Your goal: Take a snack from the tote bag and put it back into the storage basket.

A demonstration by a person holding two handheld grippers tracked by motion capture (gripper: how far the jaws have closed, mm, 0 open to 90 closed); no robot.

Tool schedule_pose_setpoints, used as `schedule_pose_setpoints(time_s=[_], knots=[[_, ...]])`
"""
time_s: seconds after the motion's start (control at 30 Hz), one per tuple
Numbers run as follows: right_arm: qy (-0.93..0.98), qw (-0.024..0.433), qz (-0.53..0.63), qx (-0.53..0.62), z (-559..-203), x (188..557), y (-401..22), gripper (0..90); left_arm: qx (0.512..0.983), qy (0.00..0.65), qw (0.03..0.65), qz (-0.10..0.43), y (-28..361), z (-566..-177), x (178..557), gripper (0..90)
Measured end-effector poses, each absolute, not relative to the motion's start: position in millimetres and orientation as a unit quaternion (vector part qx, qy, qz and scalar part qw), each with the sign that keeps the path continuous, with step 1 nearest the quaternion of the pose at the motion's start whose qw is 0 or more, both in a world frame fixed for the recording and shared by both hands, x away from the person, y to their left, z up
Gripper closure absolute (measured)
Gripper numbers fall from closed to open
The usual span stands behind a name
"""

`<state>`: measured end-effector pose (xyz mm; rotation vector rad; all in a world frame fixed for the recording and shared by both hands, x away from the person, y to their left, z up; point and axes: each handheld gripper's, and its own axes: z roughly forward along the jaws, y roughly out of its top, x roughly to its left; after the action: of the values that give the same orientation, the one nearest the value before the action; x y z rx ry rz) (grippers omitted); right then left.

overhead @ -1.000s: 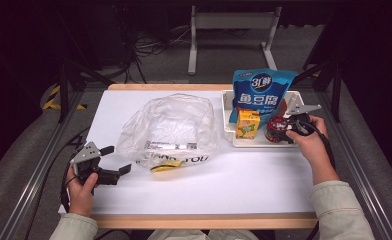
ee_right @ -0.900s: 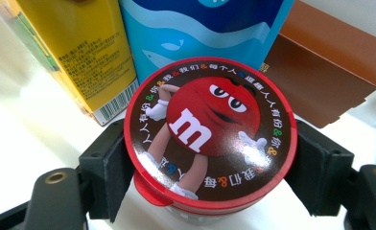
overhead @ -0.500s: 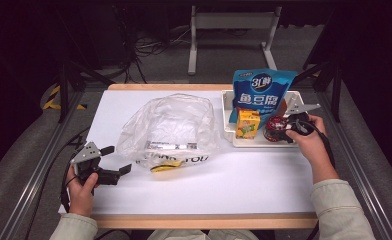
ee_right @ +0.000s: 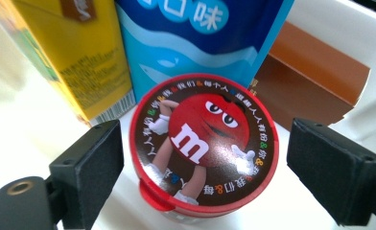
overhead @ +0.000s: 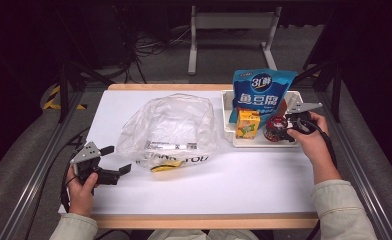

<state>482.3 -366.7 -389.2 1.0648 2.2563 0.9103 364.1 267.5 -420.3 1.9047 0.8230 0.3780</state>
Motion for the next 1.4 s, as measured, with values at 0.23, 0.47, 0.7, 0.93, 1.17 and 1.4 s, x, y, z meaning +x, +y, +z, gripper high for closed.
schedule_pose_setpoints(time_s=[0.23, 0.47, 0.7, 0.93, 1.17, 1.4], knots=[[0.817, 0.256, 0.347, 0.383, -368, 467, -364, 11.7, 0.786, 0.336, 0.494, 0.157, 266, -418, 362, 3.1], [0.813, 0.258, 0.372, 0.366, -351, 450, -357, 11.4, 0.786, 0.333, 0.498, 0.155, 266, -415, 356, 2.6], [0.810, 0.249, 0.400, 0.349, -343, 430, -350, 11.4, 0.786, 0.333, 0.497, 0.155, 267, -414, 353, 2.4], [0.811, 0.239, 0.420, 0.329, -340, 407, -340, 12.4, 0.788, 0.328, 0.497, 0.156, 267, -413, 351, 2.4], [0.812, 0.213, 0.446, 0.312, -343, 388, -330, 12.4, 0.788, 0.326, 0.499, 0.156, 267, -412, 349, 2.4], [0.801, 0.209, 0.470, 0.306, -350, 371, -324, 12.6, 0.788, 0.325, 0.499, 0.156, 267, -413, 349, 2.3]])
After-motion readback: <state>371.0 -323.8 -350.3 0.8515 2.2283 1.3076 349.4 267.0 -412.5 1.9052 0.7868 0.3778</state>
